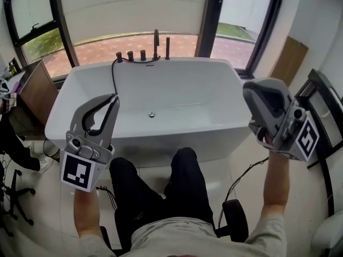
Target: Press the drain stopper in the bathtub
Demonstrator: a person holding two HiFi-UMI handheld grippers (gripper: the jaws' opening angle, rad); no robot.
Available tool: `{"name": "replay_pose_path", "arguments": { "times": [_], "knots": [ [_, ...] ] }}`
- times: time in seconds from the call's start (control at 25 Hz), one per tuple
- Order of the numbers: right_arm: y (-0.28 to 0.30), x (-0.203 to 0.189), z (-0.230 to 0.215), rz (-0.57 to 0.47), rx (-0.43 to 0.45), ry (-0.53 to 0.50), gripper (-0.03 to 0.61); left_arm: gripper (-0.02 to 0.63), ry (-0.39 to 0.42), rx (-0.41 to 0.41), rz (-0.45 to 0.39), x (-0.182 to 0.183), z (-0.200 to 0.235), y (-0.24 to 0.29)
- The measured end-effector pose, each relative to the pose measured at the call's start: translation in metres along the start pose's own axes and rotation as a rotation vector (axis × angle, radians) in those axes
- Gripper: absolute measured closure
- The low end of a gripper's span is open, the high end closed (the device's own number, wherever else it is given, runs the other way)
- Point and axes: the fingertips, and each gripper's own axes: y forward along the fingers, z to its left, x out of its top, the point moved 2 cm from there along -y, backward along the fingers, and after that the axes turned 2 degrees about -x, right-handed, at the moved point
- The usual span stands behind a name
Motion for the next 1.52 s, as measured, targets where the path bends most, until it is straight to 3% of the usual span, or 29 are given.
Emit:
{"name": "replay_pose_path", "arguments": {
  "times": [0.12, 0.24, 0.48, 0.6, 0.92, 1.52],
  "knots": [
    [0.002, -0.002, 0.043, -0.075, -0.024, 0.070, 0.569, 0.606, 0.004, -0.019, -0.040, 0.025, -0.006, -0.006],
    [0.000, -0.004, 0.065, -0.133, -0.077, 0.075, 0.569, 0.606, 0.016, -0.016, -0.092, 0.049, -0.009, -0.011],
    [-0.021, -0.010, 0.071, -0.239, -0.121, 0.163, 0.569, 0.606, 0.027, 0.023, -0.174, 0.067, -0.035, -0.042],
    [-0.027, -0.005, 0.067, -0.253, -0.132, 0.149, 0.569, 0.606, 0.036, 0.057, -0.175, 0.063, -0.047, -0.058],
    [-0.028, 0.005, 0.082, -0.186, -0.156, 0.006, 0.569, 0.606, 0.021, 0.048, -0.135, 0.060, -0.053, -0.065],
    [-0.021, -0.010, 0.088, -0.089, -0.159, -0.067, 0.568, 0.606, 0.033, 0.045, -0.119, 0.056, -0.051, -0.070]
  ]
}}
